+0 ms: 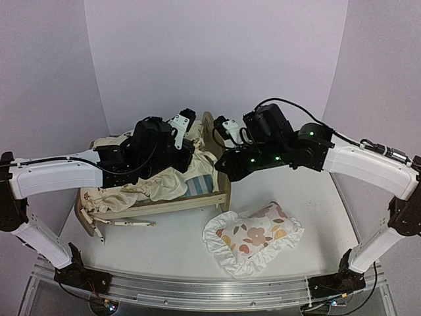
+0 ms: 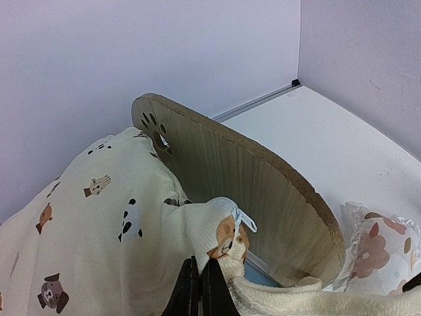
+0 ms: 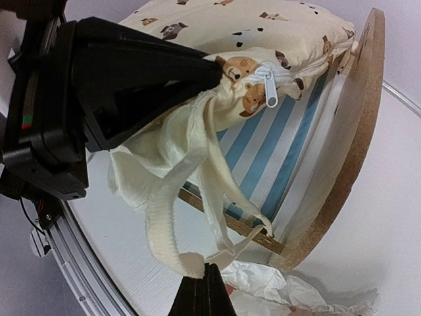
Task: Set up the pet bed
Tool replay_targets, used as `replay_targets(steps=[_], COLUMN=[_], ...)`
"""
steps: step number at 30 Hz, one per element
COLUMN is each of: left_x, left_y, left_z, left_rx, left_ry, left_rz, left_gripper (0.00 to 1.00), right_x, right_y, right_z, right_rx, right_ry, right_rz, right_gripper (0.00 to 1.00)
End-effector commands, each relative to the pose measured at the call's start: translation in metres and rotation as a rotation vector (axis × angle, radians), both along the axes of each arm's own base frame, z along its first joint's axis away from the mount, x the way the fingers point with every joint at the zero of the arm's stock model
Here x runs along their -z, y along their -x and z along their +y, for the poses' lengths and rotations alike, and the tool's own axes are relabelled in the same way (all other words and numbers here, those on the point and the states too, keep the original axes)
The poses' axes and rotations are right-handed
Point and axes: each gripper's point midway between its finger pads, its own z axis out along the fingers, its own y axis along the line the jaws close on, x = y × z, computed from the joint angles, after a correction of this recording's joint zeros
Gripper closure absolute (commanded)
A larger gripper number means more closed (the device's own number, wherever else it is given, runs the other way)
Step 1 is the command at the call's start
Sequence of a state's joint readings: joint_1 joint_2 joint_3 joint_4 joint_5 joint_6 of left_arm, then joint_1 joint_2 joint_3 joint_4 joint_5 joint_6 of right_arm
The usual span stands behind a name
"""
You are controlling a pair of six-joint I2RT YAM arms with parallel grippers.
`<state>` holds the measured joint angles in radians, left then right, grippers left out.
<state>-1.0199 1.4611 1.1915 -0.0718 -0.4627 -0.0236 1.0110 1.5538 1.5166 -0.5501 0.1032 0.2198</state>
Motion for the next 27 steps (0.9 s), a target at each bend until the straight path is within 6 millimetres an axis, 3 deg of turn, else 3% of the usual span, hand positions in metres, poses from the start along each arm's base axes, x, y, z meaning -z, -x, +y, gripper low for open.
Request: replay_targets(steps=[1,14,27], left_x=[-0.03,-0.023,-0.004], left_y=[-0.004,0.003,0.003], left_z=[-0.006,-0.013,-0.021], left_rx=[0.012,0.066,0.087], left_ry=[0.073,0.085,0.04], left_rz=[-0.058,-0.022,0.026], left_gripper=[1.0,1.0,1.0], right_x=[-0.006,-0.01,-0.045], right_y=[0.004,0.014,0.019], right_z=[-0.002,-0.014,-0.014], right_rx=[0.017,0.033,-0.007], right_ry=[-0.005,0.005,-0.036], right_rz=[0.062,0.118,0.12], right_gripper=[1.0,1.0,1.0])
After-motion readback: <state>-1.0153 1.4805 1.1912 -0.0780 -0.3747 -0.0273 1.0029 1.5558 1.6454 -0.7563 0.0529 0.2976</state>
